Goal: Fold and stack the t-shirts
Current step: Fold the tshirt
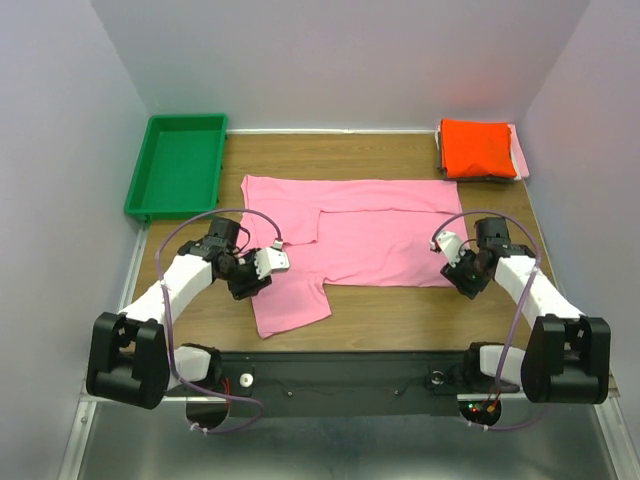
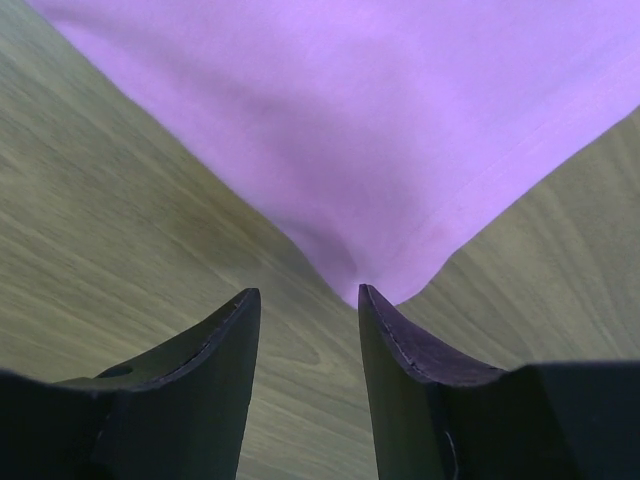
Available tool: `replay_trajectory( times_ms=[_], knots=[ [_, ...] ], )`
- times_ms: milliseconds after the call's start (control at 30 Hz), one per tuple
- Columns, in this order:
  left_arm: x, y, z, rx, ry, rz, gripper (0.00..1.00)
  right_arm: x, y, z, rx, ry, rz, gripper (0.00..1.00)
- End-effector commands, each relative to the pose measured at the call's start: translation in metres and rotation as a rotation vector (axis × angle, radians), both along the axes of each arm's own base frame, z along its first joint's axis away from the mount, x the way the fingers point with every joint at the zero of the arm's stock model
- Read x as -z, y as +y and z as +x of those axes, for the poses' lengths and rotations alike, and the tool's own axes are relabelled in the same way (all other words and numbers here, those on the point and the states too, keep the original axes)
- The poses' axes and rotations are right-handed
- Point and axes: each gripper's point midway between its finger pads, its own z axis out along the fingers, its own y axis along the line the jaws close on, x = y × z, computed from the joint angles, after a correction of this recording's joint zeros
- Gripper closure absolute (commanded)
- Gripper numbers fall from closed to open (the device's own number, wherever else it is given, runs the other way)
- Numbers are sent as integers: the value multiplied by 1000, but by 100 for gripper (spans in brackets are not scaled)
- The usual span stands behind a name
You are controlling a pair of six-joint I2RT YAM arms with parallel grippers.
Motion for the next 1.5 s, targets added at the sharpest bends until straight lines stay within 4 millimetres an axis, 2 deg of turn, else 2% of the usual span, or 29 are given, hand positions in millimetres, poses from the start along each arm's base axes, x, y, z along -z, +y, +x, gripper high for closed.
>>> replay_trajectory(
  times_ms=[0,100,167,333,533,900,1000,1067,1100,1167,1200,1267,1367,1467],
  knots=[
    [0,-5,1,12,-7,-4,48,10,-15,11,-17,-63,-85,51],
    [3,-3,0,16,-6,12,48,19,-24,12,-16,-80,-135,51],
    [7,-2,-2,16,6,23,48,19,-35,19,-7,-126,-201,51],
    [17,0,-6,18,16,38,48,21,-35,15,-20,-143,-207,51],
    [24,1,-10,29,32,52,48,-11,-33,29,-15,-234,-199,52],
    [49,3,-19,23,109,87,50,14,-28,23,-84,-112,-176,52],
    [51,5,-18,17,107,94,55,25,-26,15,-104,-76,-171,54],
    [50,6,-17,14,100,100,67,32,-25,10,-107,-51,-165,61],
    [48,5,-16,20,97,100,82,34,-25,8,-108,-43,-164,64],
    [45,6,-18,23,95,104,95,34,-27,8,-104,-37,-172,78],
    [43,7,-17,27,88,108,100,34,-27,9,-101,-40,-171,82],
    [36,8,-17,28,75,110,100,28,-28,13,-85,-59,-174,92],
    [23,7,-14,18,60,101,100,20,-31,17,-72,-79,-189,99],
    [8,4,-8,1,40,84,100,6,-33,21,-73,-106,-204,99]
  ],
)
